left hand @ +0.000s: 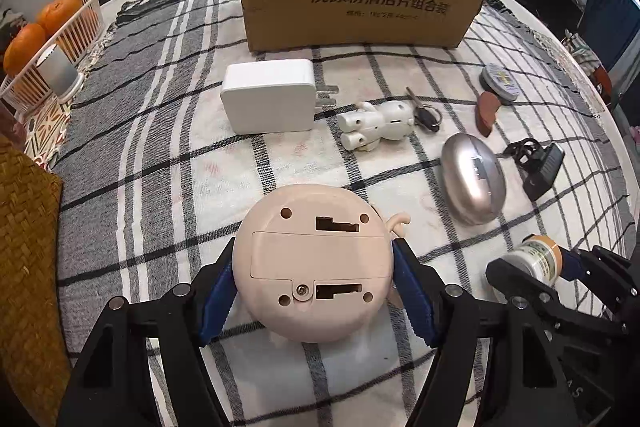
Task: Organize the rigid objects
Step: 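Grasp the pink round toy with the left tool while the right tool grasps the white-orange jar, then carry the pink toy and the jar with both tools over the cardboard box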
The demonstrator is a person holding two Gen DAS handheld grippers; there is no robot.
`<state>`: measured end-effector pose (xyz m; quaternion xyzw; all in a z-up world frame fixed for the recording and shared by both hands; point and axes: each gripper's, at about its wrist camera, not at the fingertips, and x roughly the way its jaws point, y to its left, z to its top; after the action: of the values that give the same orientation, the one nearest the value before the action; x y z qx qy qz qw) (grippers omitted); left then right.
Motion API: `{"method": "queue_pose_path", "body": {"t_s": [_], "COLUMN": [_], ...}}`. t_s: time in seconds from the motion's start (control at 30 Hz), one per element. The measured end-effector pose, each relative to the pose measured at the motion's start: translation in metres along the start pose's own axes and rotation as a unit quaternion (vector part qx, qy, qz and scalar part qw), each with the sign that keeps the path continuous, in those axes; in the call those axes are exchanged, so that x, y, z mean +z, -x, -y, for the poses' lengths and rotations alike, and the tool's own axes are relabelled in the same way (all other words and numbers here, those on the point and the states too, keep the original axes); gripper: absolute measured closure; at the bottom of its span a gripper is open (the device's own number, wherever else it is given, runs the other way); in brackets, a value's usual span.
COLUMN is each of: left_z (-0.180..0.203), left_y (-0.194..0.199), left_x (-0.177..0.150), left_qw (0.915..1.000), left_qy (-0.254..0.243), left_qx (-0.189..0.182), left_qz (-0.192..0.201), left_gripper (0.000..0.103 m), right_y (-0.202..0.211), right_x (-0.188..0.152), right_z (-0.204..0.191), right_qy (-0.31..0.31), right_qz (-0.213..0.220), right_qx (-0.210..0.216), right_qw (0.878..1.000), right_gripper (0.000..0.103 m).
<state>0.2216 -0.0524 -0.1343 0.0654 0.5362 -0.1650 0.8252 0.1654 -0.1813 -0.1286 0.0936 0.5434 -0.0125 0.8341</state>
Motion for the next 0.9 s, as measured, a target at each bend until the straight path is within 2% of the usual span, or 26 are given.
{"method": "queue_pose_path", "body": {"t_s": [0.57, 0.9], "left_z": [0.011, 0.016], "left_y": [0.051, 0.093], "left_x": [-0.019, -0.008], "left_qw": [0.9976, 0.9929], "left_qy": [0.043, 0.05], "left_qx": [0.011, 0.019], "left_qz": [0.053, 0.106], "left_gripper": [0.031, 0.031], "right_y": [0.044, 0.078], "right_x": [0.0, 0.013], "right_z": [0.009, 0.009], "right_qy": [0.011, 0.015], "right_qz": [0.075, 0.127], "right_qx": [0.027, 0.045], "right_qw": [0.997, 0.991], "right_gripper": [0.062, 0.062]}}
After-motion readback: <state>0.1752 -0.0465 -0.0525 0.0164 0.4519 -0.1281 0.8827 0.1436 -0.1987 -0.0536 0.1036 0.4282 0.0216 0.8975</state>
